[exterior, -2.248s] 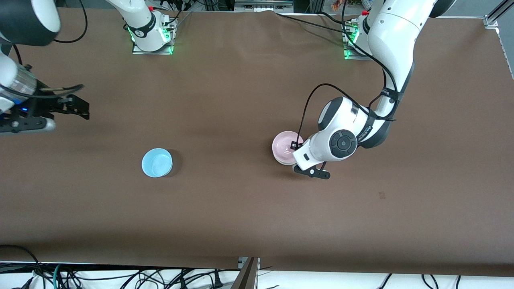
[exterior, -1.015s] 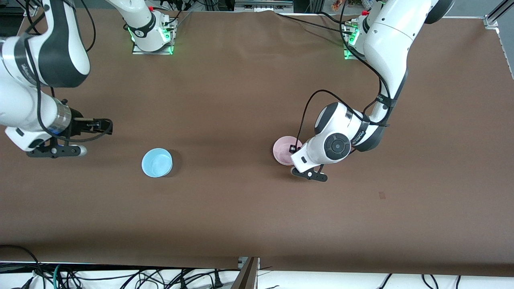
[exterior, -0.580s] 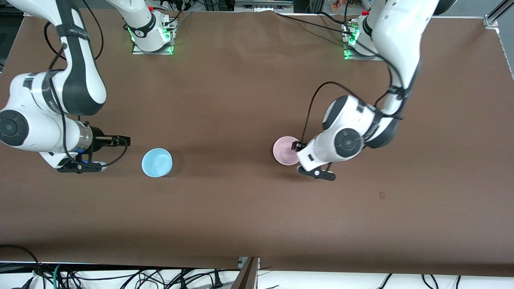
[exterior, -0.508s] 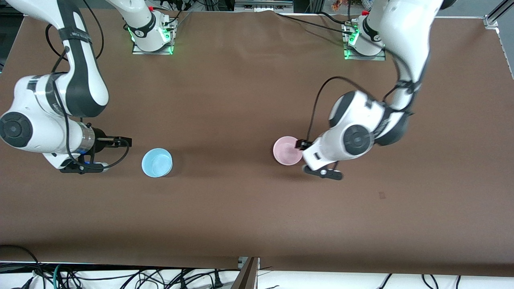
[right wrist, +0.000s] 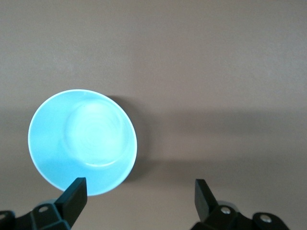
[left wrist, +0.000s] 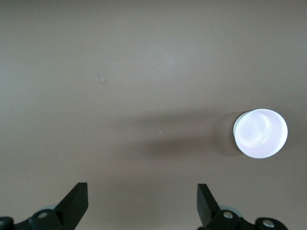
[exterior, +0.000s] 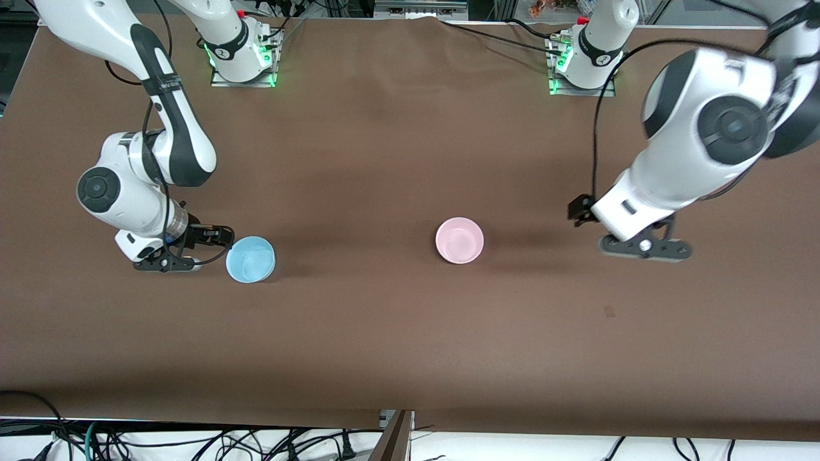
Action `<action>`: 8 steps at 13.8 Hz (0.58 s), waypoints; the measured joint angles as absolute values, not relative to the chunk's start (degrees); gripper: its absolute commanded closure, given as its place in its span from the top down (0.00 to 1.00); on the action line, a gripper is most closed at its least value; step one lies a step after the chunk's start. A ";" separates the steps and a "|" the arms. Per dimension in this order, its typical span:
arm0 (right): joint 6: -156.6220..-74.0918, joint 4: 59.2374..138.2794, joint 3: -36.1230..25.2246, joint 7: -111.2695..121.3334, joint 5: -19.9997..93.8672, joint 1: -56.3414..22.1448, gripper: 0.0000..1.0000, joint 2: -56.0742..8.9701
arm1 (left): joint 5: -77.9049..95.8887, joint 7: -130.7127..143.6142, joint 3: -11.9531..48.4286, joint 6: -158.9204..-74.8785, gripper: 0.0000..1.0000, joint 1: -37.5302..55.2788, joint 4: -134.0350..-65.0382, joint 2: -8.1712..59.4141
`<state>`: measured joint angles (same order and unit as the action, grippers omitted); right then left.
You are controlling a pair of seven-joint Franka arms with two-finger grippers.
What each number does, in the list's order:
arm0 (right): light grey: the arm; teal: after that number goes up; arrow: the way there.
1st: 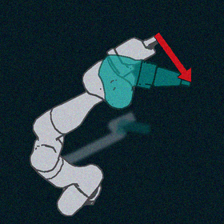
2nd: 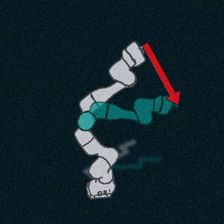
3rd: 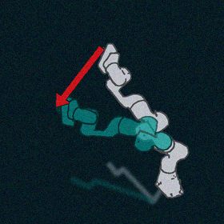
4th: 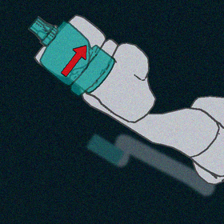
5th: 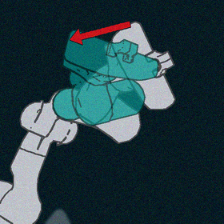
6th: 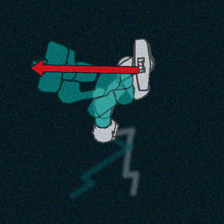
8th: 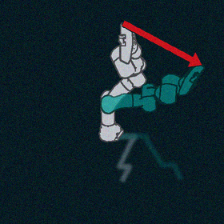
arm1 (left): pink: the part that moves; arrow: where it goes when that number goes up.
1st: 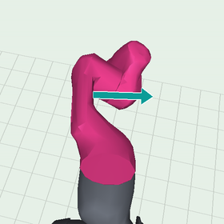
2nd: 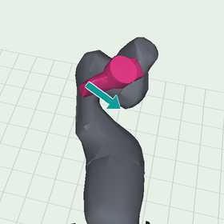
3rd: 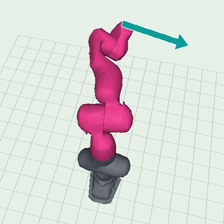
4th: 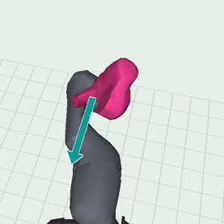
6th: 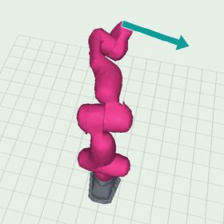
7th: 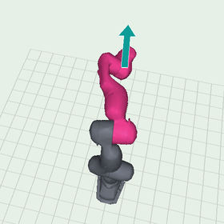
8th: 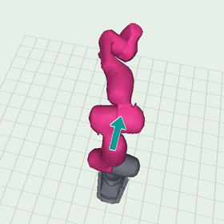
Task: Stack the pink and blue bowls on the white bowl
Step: 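Lower the right gripper onto the blue bowl rim and grasp it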
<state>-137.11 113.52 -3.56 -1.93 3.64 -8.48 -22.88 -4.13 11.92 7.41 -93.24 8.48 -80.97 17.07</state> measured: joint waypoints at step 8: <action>-144.64 113.71 -2.70 -1.64 5.55 -8.50 0.79 -27.69 | -3.68 2.80 7.42 -81.36 1.00 1.18 -84.17 8.85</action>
<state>-144.64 113.71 -2.70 -1.64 5.55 -8.50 -27.69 -3.68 2.80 7.42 -81.36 1.18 -84.17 8.85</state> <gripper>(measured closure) 0.013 0.000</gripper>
